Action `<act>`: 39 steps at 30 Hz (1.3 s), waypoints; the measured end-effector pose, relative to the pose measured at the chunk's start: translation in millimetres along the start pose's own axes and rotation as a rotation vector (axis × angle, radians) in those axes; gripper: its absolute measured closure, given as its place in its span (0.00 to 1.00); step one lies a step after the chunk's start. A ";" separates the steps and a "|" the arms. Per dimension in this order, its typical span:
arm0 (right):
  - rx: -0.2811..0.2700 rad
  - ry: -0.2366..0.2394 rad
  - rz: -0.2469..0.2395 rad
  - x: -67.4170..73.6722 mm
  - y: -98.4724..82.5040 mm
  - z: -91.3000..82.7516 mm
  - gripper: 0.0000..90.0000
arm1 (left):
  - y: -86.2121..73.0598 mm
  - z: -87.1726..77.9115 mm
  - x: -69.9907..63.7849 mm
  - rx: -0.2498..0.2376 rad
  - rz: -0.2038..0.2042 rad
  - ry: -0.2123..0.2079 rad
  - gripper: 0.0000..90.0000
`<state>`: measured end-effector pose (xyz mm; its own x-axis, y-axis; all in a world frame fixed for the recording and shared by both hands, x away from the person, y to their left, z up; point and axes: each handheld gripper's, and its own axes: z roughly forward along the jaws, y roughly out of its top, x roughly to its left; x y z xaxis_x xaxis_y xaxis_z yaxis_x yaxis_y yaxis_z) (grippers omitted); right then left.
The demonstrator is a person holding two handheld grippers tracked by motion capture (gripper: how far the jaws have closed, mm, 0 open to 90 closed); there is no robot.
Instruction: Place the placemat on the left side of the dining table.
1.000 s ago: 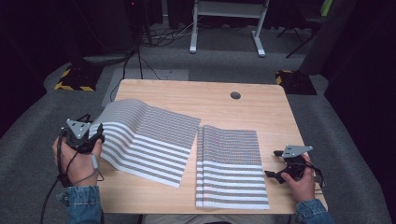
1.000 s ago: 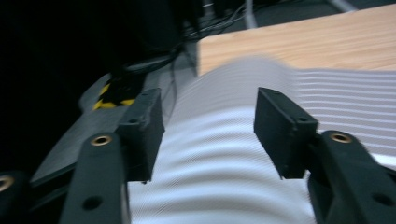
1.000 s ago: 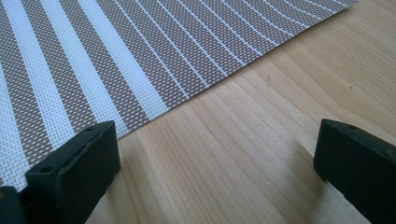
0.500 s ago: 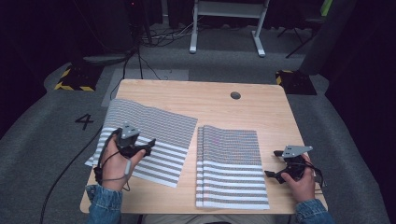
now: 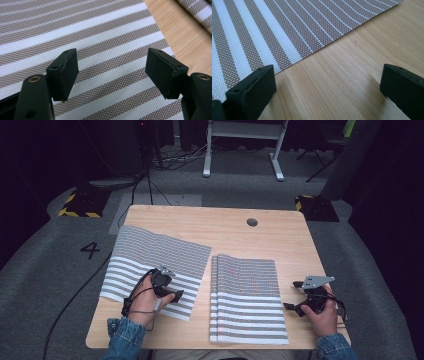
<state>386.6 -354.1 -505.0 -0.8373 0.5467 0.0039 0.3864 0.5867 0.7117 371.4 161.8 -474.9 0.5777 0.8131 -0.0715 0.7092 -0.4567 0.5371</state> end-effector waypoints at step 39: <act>0.000 -0.001 0.000 0.1 0.0 0.1 0.01 | 1.0 -43.9 15.2 -0.241 0.000 0.014 0.96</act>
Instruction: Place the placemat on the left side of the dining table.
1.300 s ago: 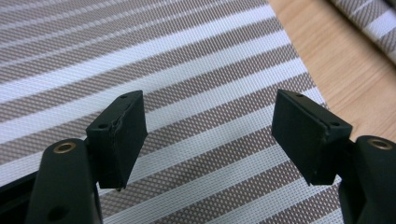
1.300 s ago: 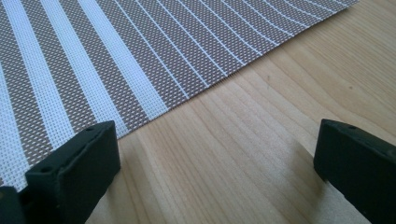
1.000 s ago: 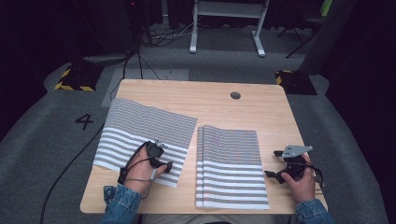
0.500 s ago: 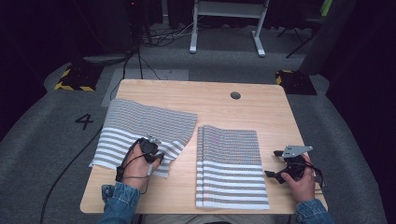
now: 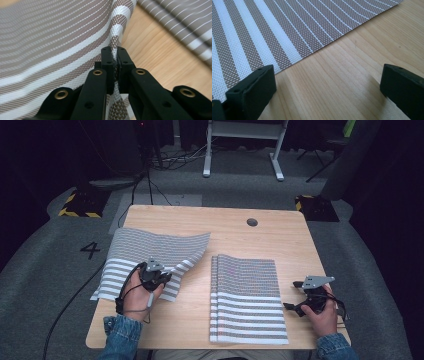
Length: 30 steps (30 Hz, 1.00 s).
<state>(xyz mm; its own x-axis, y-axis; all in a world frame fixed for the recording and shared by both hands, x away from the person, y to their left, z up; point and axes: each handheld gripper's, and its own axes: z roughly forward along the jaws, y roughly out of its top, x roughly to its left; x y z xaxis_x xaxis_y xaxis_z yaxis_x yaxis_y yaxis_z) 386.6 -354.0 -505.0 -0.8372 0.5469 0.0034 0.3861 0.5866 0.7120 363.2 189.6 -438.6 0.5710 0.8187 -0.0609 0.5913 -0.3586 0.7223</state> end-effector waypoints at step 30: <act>0.001 0.001 0.000 -0.2 0.0 -0.1 0.01 | -11.4 -73.0 -59.2 0.061 0.097 -0.228 0.41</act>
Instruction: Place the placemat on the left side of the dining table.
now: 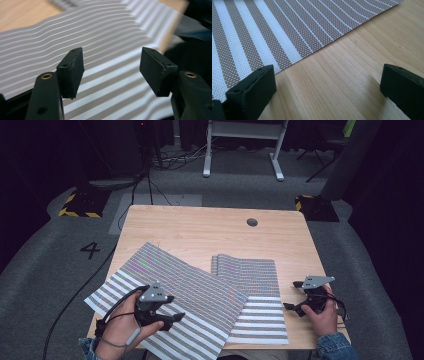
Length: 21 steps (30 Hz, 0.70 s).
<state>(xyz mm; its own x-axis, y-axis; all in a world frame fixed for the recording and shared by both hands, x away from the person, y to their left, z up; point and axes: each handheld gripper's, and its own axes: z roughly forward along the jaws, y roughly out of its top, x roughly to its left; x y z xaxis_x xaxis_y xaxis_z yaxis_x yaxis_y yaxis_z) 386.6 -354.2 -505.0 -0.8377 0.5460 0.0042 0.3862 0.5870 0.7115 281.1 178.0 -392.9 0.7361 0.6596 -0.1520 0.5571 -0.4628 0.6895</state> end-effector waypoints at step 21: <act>-0.002 0.001 0.000 -0.1 0.0 0.4 0.01 | -67.6 26.9 114.7 0.186 -0.466 0.445 0.32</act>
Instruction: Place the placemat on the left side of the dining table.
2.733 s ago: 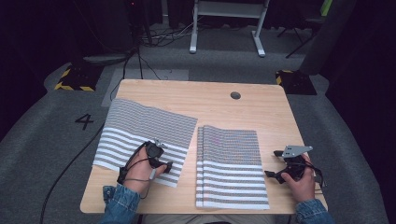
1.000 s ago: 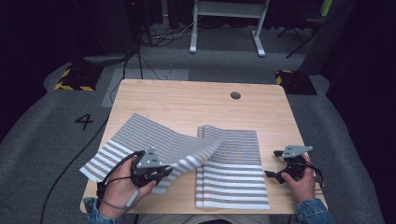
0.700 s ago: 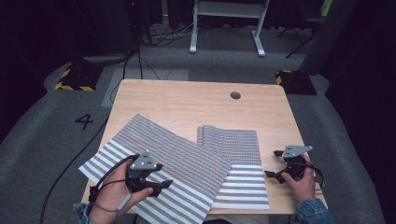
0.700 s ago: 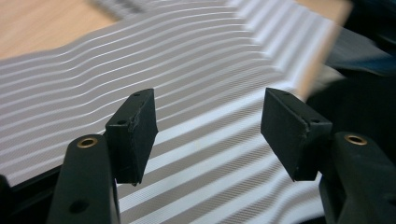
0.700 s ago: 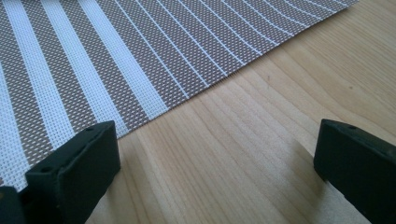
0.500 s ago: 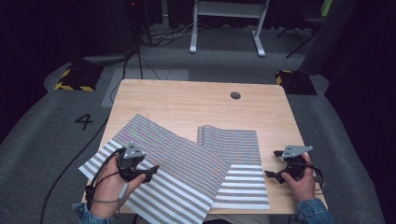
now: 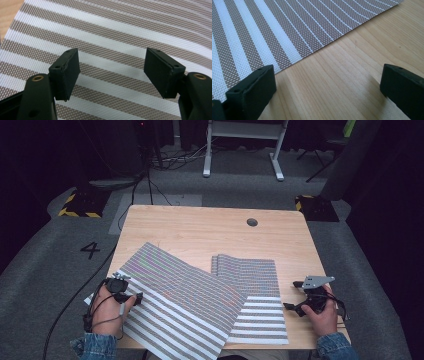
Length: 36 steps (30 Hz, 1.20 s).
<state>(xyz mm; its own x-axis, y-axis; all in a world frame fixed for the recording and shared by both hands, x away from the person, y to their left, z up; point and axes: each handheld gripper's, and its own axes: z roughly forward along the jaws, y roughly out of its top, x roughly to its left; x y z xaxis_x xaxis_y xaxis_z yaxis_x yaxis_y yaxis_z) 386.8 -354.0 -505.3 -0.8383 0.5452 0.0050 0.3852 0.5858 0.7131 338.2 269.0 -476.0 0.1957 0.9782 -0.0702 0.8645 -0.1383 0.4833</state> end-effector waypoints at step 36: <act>0.001 0.001 0.001 -0.1 0.1 0.0 0.01 | 65.5 -55.9 -36.4 -0.276 0.327 0.085 0.96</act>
<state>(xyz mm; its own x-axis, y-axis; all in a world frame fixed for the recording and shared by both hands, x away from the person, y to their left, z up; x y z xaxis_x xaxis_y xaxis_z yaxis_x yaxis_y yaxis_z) 387.0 -354.0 -505.2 -0.8381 0.5455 0.0063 0.3865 0.5856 0.7125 361.8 233.1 -393.1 0.3900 0.9006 0.1917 0.6048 -0.4075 0.6842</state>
